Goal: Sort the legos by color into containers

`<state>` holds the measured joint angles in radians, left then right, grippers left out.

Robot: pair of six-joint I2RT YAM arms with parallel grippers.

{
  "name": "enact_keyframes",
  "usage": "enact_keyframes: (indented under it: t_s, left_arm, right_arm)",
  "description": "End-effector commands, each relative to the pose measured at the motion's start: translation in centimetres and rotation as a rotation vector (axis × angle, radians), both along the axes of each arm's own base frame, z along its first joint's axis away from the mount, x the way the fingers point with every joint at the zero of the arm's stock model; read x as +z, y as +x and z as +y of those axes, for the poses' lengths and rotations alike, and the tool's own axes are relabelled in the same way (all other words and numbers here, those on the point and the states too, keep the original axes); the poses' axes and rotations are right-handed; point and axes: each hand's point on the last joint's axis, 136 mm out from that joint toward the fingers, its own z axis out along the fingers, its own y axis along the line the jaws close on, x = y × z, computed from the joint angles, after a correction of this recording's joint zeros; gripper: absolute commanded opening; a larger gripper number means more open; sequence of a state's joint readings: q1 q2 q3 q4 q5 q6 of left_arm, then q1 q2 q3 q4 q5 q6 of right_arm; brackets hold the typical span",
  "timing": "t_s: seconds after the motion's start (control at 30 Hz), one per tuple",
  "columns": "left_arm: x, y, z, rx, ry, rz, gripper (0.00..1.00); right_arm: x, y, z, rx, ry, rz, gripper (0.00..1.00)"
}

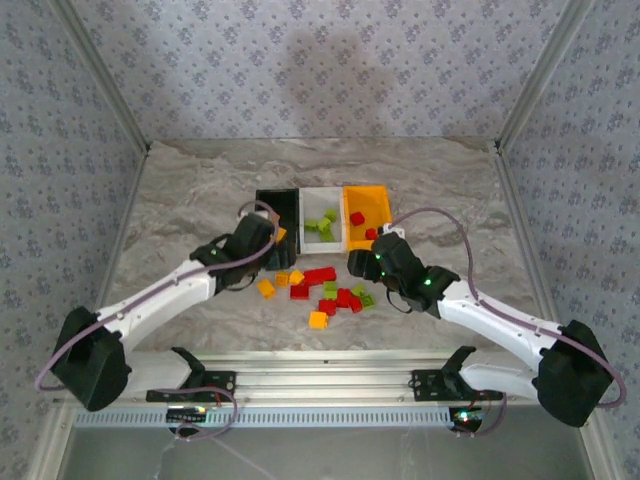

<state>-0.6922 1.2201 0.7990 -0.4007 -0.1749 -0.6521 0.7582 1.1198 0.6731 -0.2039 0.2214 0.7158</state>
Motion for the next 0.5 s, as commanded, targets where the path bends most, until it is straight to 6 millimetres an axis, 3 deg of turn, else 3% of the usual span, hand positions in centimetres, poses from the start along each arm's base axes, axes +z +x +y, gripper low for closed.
enact_keyframes:
  t_s: [0.0,0.13,0.33,0.47]
  left_arm:
    - [-2.8,-2.0,1.2,0.038,-0.004,0.067,0.90]
    - [-5.5,-3.0,1.7,0.031,0.012,0.114,0.88]
    - [-8.0,-2.5,2.2,0.050,0.049,0.151,0.83]
    - [-9.4,-2.1,2.5,0.061,0.043,0.182,0.72]
  right_arm:
    - [-0.6,-0.2,-0.2,-0.017,0.001,0.005,0.76]
    - [-1.1,-0.2,0.0,-0.012,0.002,0.016,0.76]
    - [-0.9,-0.3,-0.2,-0.013,-0.004,0.011,0.76]
    - [-0.7,-0.4,-0.4,-0.015,-0.005,0.005,0.76]
